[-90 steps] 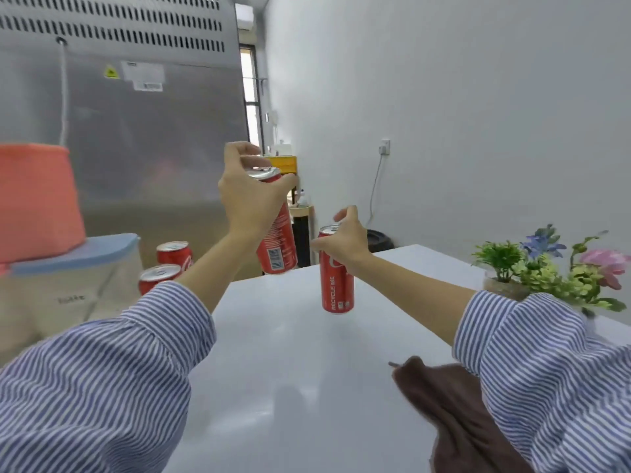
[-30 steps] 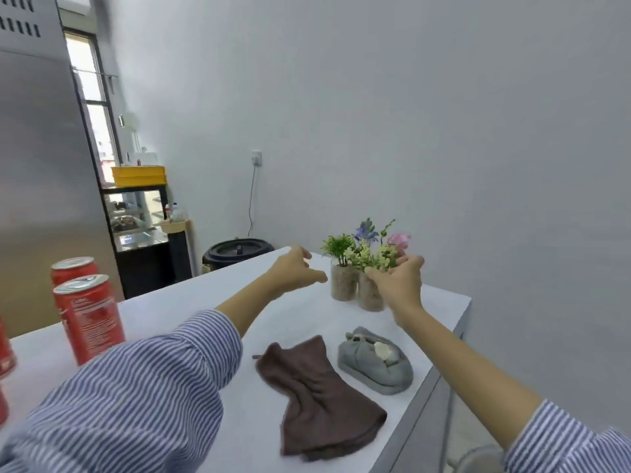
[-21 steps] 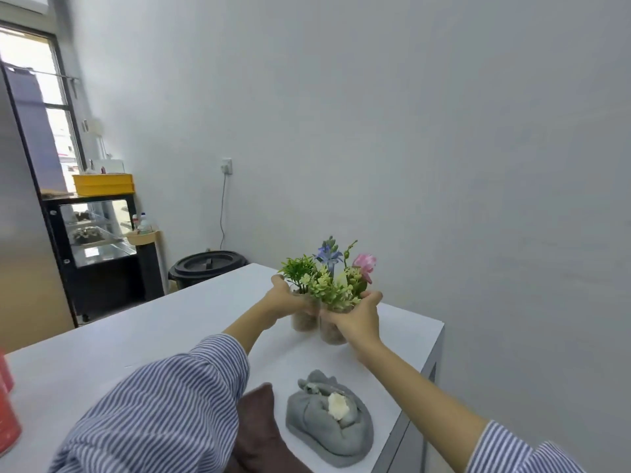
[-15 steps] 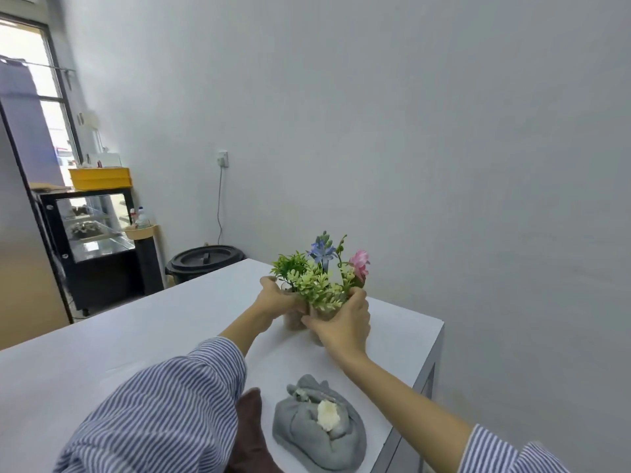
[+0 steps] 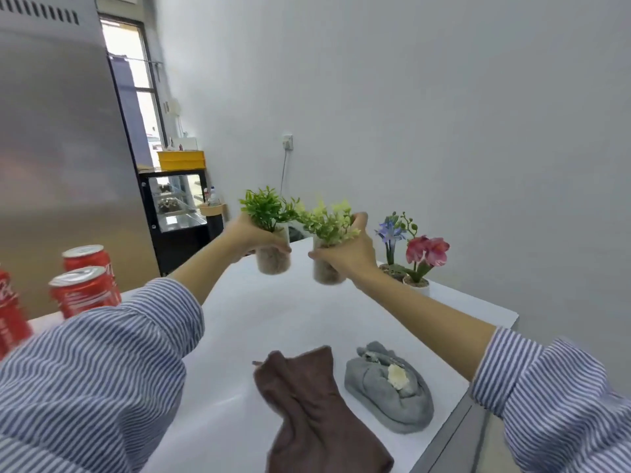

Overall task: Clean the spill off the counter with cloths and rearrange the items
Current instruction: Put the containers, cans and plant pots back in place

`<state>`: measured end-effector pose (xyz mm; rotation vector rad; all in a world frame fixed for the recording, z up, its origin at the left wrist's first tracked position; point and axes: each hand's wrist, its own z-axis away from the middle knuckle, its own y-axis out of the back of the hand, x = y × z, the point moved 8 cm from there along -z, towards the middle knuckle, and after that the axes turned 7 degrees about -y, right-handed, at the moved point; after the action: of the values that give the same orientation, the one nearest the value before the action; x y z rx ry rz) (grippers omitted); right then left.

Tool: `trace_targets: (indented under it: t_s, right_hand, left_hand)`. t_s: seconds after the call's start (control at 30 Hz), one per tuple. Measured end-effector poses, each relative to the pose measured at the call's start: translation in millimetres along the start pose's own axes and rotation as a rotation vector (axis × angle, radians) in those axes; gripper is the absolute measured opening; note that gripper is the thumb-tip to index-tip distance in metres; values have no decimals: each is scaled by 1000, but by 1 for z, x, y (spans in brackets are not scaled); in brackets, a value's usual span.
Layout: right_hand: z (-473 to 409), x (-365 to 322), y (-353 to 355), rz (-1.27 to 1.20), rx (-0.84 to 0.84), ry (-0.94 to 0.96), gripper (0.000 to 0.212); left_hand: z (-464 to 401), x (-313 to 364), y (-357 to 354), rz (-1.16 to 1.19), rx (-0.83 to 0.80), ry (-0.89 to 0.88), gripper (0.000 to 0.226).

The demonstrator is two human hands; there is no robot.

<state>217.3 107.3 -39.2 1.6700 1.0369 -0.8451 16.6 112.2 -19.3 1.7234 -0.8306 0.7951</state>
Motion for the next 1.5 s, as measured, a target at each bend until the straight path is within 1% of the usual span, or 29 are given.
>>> trace_targets:
  t_s: [0.03,0.07,0.2,0.33,0.47,0.6,0.73,0.8,0.87,0.93,0.97,1.07,1.17,1.27,1.37,1.43,1.5]
  right_hand:
    - [-4,-12,-12,-22,-27,3,75]
    - [-7,-22,-27,-39,-61,4,77]
    - [-8,-54,-99,-60,-206,21,83]
    - [1,-69,-173,-70,-330,8,83]
    - [8,-73,-225,-55,-392,-2,75]
    - [13,-70,-269,-36,-450,-51,80]
    - [17,-64,-291,-47,-465,-74,82]
    - [15,-63,-296,-36,-487,-73,85]
    - [11,-64,-297,-3,-520,-65,98]
    - [8,-65,-291,59,-563,-55,115]
    - [6,-65,-285,97,-573,-50,117]
    - [-7,-59,-255,165,-529,-49,102]
    - [-16,-51,-217,180,-456,-84,92]
    - [-24,-41,-187,194,-398,-97,81]
    - [-21,-27,-167,170,-395,-139,81]
    - [-15,-20,-157,146,-410,-160,80]
    - [-9,-16,-146,123,-416,-170,75]
  left_hand:
    - [6,-2,22,-34,37,11,92]
    - [14,-5,44,-56,87,24,92]
    - [46,-13,125,-154,294,37,72]
    - [78,-17,184,-254,430,44,57]
    - [99,-22,214,-285,466,51,61]
    - [108,-29,227,-260,481,71,63]
    - [106,-25,223,-283,460,49,56]
    - [103,-20,217,-295,443,31,55]
    - [100,-17,206,-339,407,19,57]
    - [96,-16,189,-405,341,8,64]
    - [93,-18,179,-435,301,4,67]
    - [87,-26,146,-474,199,18,66]
    - [81,-50,118,-401,140,83,68]
    - [73,-81,98,-351,131,184,73]
    - [71,-108,87,-361,144,283,74]
    - [72,-119,83,-343,160,299,79]
    - [74,-121,78,-329,163,286,88]
